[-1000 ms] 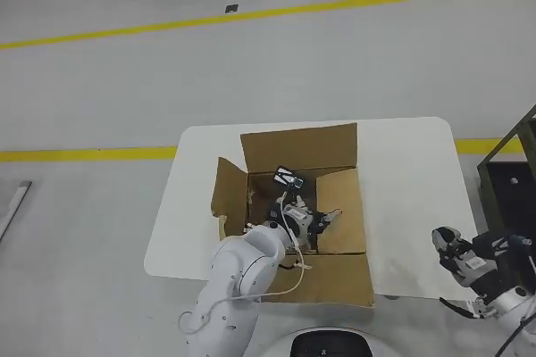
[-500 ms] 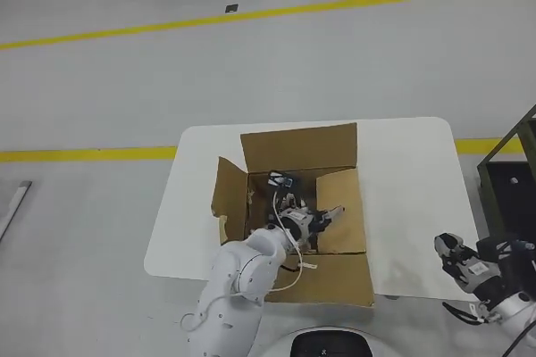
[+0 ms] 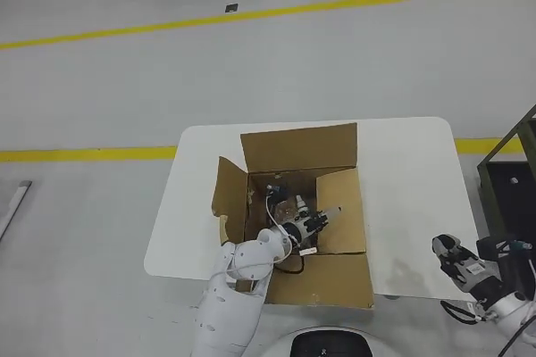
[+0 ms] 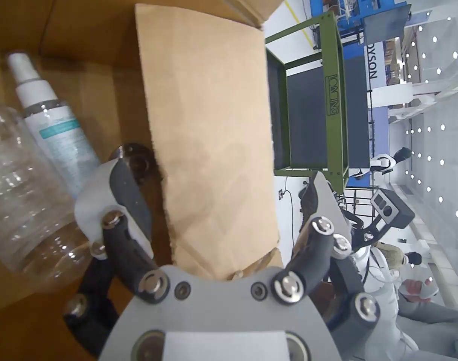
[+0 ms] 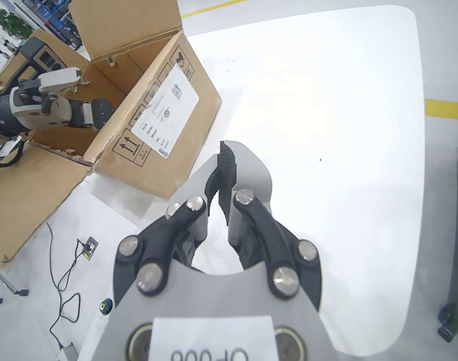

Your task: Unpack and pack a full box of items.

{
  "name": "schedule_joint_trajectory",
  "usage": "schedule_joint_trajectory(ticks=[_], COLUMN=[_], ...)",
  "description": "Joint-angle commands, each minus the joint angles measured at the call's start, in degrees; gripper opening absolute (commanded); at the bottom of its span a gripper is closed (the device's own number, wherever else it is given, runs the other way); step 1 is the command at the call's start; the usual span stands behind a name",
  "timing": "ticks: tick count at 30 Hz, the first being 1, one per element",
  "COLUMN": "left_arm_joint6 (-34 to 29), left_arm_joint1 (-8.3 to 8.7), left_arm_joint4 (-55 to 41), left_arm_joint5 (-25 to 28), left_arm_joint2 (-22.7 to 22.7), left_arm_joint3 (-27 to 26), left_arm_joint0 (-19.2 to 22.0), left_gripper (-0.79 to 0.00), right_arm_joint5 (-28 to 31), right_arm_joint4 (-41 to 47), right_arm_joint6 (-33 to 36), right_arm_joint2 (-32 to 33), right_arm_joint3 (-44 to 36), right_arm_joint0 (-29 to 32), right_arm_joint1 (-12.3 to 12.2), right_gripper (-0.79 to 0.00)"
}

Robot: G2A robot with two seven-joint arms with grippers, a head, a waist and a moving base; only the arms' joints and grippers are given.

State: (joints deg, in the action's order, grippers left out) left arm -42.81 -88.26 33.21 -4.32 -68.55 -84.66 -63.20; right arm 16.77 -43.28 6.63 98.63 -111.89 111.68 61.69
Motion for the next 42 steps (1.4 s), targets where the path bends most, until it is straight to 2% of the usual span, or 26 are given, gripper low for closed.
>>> schedule_joint_trajectory(ticks=[1,13,15,20,31,42], left_arm_joint6=[0.39,0.00,0.58,0.50,0.09,-0.18], left_arm_joint1=[0.11,0.23,0.08,0.28,0.78,1.53], left_arm_joint4=[0.42,-8.74,-12.18,-13.36,-16.89,-16.18], left_arm_joint5=[-0.04,-0.18,-1.14,-1.29,-0.81,-1.15], left_arm_joint2=[0.18,0.38,0.26,0.71,1.07,1.90], left_arm_joint3=[0.73,2.35,2.14,2.22,2.56,-0.49], left_arm_joint0=[0.05,0.07,-0.24,-0.23,-0.03,-0.31], left_gripper=[0.000,0.000,0.000,0.000,0.000,0.000], right_arm_joint5=[0.07,1.60,2.16,3.20,3.64,3.05], right_arm_joint4=[-0.14,3.97,5.84,9.51,5.29,1.70], right_arm_joint6=[-0.07,2.31,3.01,4.78,6.97,8.07], right_arm_joint2=[-0.18,-2.61,-3.52,-6.07,-16.41,-22.72], right_arm_joint3=[0.08,2.98,3.91,7.60,15.17,17.18], right_arm_joint0=[0.17,-1.78,-2.74,-7.49,-19.44,-24.34], right_arm_joint1=[0.07,0.49,0.59,0.85,1.87,2.71], right_gripper=[-0.785,-0.785,-0.785,-0.785,-0.785,-0.785])
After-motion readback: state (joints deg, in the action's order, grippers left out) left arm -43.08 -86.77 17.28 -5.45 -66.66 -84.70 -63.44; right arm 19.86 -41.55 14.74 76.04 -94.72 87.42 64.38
